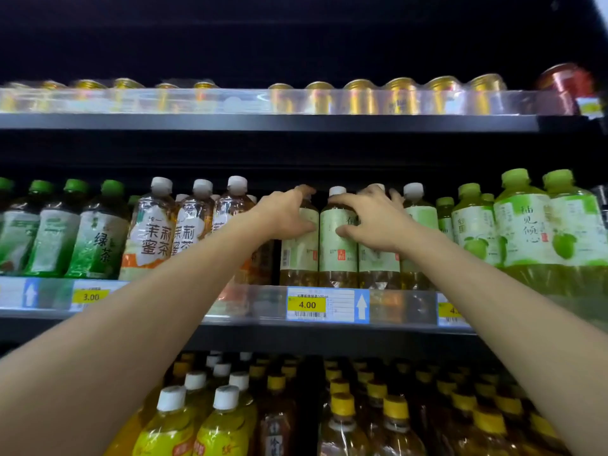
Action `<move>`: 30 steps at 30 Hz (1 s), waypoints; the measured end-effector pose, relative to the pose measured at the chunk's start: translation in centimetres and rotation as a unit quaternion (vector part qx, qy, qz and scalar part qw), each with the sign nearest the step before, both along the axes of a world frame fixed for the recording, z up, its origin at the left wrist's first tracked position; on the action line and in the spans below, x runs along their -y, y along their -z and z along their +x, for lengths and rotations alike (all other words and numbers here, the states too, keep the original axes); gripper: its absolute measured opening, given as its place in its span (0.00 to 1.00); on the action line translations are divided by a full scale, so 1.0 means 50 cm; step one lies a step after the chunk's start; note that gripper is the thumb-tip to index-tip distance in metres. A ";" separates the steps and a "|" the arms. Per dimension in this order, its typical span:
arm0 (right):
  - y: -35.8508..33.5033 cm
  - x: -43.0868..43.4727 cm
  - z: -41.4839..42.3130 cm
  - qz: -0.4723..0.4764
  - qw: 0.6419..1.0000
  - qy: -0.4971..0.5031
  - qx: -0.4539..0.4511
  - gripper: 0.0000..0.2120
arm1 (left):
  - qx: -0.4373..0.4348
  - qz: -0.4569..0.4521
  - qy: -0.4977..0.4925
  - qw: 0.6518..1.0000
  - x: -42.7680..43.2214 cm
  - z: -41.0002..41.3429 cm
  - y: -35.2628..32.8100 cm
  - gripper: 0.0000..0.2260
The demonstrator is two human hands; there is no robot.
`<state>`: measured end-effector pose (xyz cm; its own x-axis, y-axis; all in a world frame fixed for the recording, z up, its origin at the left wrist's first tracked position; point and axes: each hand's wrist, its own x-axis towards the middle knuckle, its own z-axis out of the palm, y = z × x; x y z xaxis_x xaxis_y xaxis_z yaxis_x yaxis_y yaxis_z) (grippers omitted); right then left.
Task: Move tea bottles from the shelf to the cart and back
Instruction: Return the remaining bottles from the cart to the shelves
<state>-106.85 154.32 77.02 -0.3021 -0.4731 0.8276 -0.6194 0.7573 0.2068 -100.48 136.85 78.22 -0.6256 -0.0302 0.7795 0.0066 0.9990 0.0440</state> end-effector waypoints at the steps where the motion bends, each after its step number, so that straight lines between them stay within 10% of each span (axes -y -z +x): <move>1: 0.000 0.001 0.000 -0.001 1.000 0.000 0.001 0.28 | -0.006 -0.007 -0.012 1.000 -0.004 -0.005 0.000 0.36; 30: 0.009 0.022 -0.008 -0.011 1.000 0.026 -0.003 0.32 | -0.040 0.031 0.075 0.996 0.029 -0.017 0.044 0.37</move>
